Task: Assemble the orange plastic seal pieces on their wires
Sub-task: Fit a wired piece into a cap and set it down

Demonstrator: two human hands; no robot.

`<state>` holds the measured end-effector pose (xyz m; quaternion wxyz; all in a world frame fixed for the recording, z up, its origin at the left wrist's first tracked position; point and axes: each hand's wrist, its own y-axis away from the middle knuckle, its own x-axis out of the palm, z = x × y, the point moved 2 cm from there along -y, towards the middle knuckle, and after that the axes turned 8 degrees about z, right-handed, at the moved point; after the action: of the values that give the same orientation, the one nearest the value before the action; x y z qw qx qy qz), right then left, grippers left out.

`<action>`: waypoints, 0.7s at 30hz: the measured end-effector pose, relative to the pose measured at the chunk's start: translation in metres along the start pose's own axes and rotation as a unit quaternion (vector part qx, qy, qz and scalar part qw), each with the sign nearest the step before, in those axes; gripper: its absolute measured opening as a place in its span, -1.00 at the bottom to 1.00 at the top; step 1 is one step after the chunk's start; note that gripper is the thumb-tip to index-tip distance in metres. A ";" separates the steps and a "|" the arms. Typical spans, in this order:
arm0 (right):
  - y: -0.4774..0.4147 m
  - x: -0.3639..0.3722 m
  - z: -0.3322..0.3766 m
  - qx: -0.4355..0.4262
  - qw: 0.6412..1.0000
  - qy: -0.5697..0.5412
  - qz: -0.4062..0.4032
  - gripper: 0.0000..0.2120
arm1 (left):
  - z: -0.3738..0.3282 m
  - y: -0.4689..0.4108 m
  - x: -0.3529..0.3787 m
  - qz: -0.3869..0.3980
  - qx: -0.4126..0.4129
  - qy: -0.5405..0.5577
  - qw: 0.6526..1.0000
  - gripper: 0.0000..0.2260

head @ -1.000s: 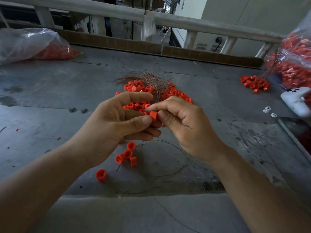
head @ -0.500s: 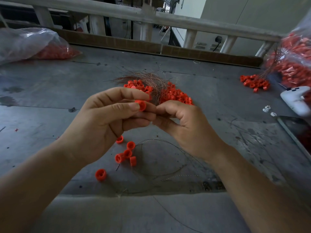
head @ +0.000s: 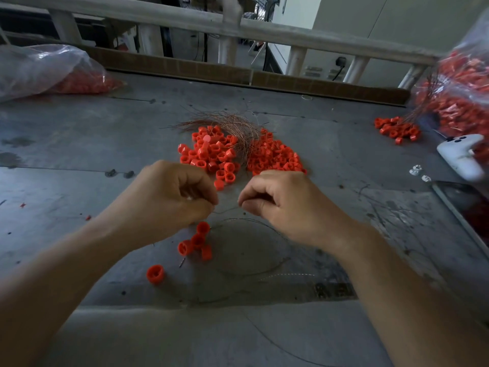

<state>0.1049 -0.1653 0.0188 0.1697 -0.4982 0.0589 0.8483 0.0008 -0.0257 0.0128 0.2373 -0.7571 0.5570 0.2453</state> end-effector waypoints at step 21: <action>0.002 -0.008 -0.007 0.042 0.998 0.037 -0.036 -0.88 | 0.043 -0.031 -0.005 -0.132 -0.086 -0.153 0.976 -0.69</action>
<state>0.1135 -0.1712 0.0222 0.2188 -0.5236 0.0829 0.8192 0.0245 0.0139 -0.0145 0.2840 -0.7953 0.3858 0.3714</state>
